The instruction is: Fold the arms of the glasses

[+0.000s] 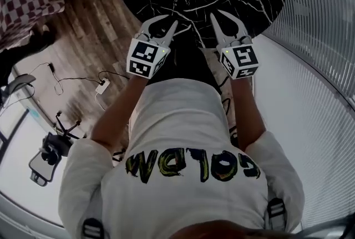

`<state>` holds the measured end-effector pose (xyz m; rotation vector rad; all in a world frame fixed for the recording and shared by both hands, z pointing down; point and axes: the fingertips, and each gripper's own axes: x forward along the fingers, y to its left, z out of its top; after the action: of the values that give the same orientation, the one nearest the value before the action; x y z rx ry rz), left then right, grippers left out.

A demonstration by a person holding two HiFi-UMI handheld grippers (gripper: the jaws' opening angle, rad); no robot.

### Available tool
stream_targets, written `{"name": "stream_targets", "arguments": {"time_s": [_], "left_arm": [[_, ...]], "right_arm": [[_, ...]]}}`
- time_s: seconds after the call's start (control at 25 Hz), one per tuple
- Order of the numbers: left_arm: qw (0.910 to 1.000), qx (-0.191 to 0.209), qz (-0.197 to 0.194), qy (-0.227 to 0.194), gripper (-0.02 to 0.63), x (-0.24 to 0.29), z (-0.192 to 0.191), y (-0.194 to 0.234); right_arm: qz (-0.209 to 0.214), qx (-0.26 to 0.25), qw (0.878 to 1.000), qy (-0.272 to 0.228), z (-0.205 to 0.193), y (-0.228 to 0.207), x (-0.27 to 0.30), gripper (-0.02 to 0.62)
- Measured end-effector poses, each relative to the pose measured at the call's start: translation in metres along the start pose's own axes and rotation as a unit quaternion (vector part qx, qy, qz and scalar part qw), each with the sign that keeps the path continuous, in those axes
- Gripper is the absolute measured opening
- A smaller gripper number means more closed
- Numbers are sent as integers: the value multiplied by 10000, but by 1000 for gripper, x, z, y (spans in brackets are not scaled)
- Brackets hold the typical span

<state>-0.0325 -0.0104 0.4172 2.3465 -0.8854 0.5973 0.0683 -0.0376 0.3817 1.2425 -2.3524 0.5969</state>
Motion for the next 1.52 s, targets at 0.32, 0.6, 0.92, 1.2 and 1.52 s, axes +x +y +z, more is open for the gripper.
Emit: {"name": "stream_targets", "arguments": {"time_s": [0.32, 0.6, 0.92, 1.2, 1.52], "left_arm": [[9980, -245, 219, 541, 66, 45, -50, 38], [9958, -373, 290, 785, 66, 73, -80, 53], [9960, -442, 297, 712, 64, 86, -84, 53], [9952, -653, 396, 614, 32, 88, -87, 53], [9945, -793, 479, 492, 6, 91, -89, 52]], "right_arm": [[-140, -142, 9983, 542, -43, -45, 39, 28], [-273, -460, 9925, 1099, -90, -83, 81, 28], [-127, -840, 9869, 1370, -120, -94, 117, 28], [96, -943, 9844, 1484, -132, -83, 123, 29], [336, -893, 9833, 1552, -146, -68, 121, 28]]}}
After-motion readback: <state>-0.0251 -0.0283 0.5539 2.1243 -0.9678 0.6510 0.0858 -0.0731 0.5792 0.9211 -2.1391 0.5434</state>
